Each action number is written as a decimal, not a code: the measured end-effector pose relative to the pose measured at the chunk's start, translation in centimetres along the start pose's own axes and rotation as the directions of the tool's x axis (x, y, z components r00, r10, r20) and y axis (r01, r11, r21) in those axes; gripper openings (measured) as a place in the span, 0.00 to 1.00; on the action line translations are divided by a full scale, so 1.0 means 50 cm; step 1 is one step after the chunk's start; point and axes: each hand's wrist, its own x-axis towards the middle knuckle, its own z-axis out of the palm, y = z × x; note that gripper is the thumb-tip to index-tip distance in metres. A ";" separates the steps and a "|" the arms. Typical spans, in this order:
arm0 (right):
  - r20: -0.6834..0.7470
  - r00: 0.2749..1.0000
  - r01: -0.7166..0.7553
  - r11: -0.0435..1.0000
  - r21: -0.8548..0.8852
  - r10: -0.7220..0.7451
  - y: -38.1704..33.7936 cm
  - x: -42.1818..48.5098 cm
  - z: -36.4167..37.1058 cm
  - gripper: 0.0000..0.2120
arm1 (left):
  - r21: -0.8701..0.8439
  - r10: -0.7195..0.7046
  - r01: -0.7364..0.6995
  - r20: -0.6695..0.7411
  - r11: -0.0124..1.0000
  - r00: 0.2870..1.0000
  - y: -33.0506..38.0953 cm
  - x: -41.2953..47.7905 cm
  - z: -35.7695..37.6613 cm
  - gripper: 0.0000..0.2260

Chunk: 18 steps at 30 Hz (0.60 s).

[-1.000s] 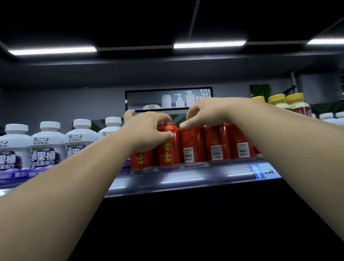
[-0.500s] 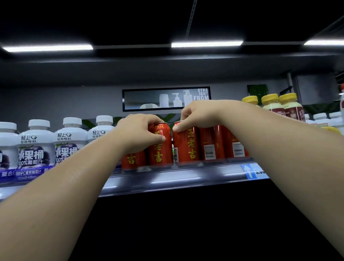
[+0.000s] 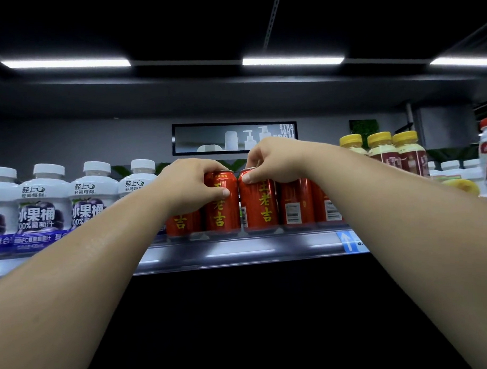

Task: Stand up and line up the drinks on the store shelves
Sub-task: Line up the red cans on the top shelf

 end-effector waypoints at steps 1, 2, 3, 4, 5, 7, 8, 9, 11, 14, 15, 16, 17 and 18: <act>-0.011 1.000 0.007 1.000 -0.003 -0.007 0.000 0.000 0.002 0.15 | 0.004 0.002 -0.002 -0.001 1.000 1.000 -0.001 0.000 0.000 0.21; -0.017 1.000 0.012 1.000 -0.002 -0.012 0.000 -0.001 0.004 0.15 | 0.004 0.005 -0.005 -0.002 1.000 1.000 -0.001 0.000 0.001 0.21; -0.023 1.000 0.016 1.000 0.004 -0.016 0.001 -0.001 0.006 0.14 | 0.002 0.006 -0.006 -0.001 1.000 1.000 -0.002 0.000 0.001 0.21; -0.029 0.999 0.018 1.000 0.013 -0.018 0.003 -0.002 0.007 0.14 | 0.000 0.007 -0.007 0.000 1.000 1.000 -0.003 0.000 0.002 0.21; -0.035 0.999 0.017 1.000 0.020 -0.016 0.003 -0.001 0.009 0.13 | 0.002 0.009 -0.009 0.001 1.000 1.000 -0.005 0.001 0.001 0.21; -0.044 0.999 0.008 1.000 0.011 -0.008 0.001 0.000 0.012 0.13 | 0.009 0.016 -0.016 -0.003 1.000 1.000 -0.007 0.003 0.000 0.20; -0.045 0.999 0.001 1.000 -0.004 -0.002 -0.001 0.001 0.012 0.14 | 0.010 0.021 -0.021 -0.005 1.000 1.000 -0.007 0.003 0.000 0.20; -0.045 0.999 -0.006 1.000 -0.021 0.005 -0.003 0.001 0.012 0.15 | 0.011 0.027 -0.027 -0.003 1.000 1.000 -0.008 0.003 -0.001 0.20; -0.035 0.999 -0.023 0.999 -0.047 0.022 -0.010 0.001 0.010 0.15 | 0.021 0.045 -0.045 0.001 0.999 0.999 -0.012 0.005 -0.001 0.20; -0.009 0.999 -0.053 0.996 -0.074 0.052 -0.018 0.000 0.005 0.15 | 0.058 0.079 -0.079 0.009 0.995 0.997 -0.016 0.009 0.001 0.21; -0.003 0.998 -0.063 0.995 -0.081 0.063 -0.021 0.001 0.005 0.14 | 0.074 0.087 -0.088 0.011 0.993 0.996 -0.017 0.010 0.002 0.21; -0.001 0.997 -0.071 0.994 -0.085 0.071 -0.024 0.001 0.006 0.14 | 0.093 0.096 -0.097 0.010 0.991 0.995 -0.017 0.011 0.003 0.22; 0.001 0.997 -0.078 0.993 -0.084 0.079 -0.026 0.000 0.006 0.13 | 0.112 0.104 -0.105 0.009 0.988 0.995 -0.016 0.011 0.004 0.22; 0.003 0.996 -0.085 0.993 -0.083 0.085 -0.028 -0.001 0.008 0.13 | 0.130 0.111 -0.111 0.009 0.985 0.994 -0.015 0.010 0.003 0.22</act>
